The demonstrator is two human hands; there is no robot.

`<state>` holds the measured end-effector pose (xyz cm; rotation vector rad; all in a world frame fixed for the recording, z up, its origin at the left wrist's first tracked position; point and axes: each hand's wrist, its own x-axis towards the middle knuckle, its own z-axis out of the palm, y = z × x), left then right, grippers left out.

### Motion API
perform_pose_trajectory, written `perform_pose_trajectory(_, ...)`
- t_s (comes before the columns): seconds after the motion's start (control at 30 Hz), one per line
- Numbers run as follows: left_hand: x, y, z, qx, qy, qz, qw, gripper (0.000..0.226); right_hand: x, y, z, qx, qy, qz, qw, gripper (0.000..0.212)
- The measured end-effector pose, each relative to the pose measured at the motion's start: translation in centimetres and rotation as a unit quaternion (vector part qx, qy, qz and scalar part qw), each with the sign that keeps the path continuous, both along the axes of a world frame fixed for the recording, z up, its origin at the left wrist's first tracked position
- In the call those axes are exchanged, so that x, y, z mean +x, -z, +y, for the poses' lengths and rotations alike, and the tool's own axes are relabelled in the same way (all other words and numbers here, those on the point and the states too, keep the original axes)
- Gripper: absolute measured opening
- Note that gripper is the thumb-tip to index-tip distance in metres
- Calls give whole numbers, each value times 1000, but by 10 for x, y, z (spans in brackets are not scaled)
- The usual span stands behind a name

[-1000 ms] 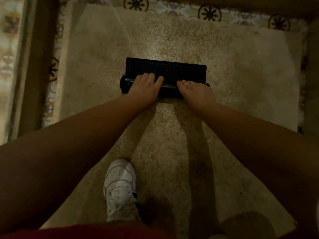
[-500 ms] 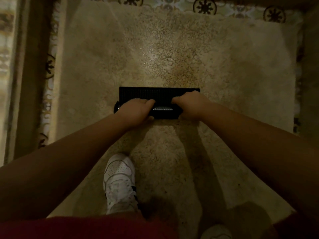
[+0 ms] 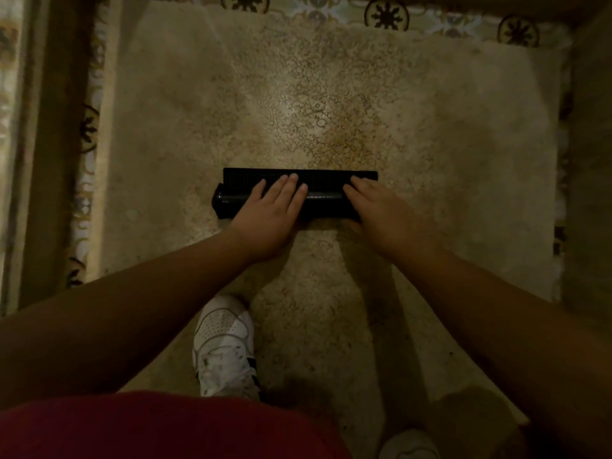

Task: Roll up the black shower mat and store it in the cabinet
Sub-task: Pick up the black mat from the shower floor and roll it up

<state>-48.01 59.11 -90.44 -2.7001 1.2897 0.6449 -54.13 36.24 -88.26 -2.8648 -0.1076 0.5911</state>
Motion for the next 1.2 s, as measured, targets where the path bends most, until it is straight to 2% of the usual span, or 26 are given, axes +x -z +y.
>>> perform_pose_trajectory(0.17,14,-1,-9,-9,-33,10,999,93,14,14,-5,12,13,9,1000,64)
perform_pose_trajectory(0.3,7,-5,-9,-20,-35,-32,999,84,30,22,-14,33,2,13,999,62)
perform_pose_trajectory(0.5,6,0,-9,4,-9,-58,998,80,41,23,-22,12,-30,47,998,84)
perform_pose_trajectory(0.57,24,1,-12,1,-7,-55,998,81,36,17,-24,-11,-8,14,1000,91)
perform_pose_trajectory(0.63,39,3,-14,-3,-4,-38,999,83,24,15,-26,-18,8,-40,999,82)
perform_pose_trajectory(0.7,48,6,-13,-8,3,-25,1000,87,16,19,-27,-27,8,-50,998,76)
perform_pose_trajectory(0.8,59,4,-14,-24,2,-5,1000,92,26,19,-26,-3,26,-38,999,78)
perform_pose_trajectory(0.87,66,-1,-10,-68,-8,-2,998,89,33,21,-27,5,35,-34,999,79)
perform_pose_trajectory(0.93,69,-4,5,-103,-31,-50,993,80,36,26,-27,5,37,-35,999,76)
perform_pose_trajectory(1.0,67,-5,23,-74,-67,-82,992,78,34,30,-28,5,39,-42,998,74)
perform_pose_trajectory(1.13,73,-2,39,-80,-57,-73,992,68,37,34,-33,15,40,-38,998,75)
perform_pose_trajectory(1.2,81,-6,38,-95,-76,-39,992,64,45,34,-35,11,38,-19,999,80)
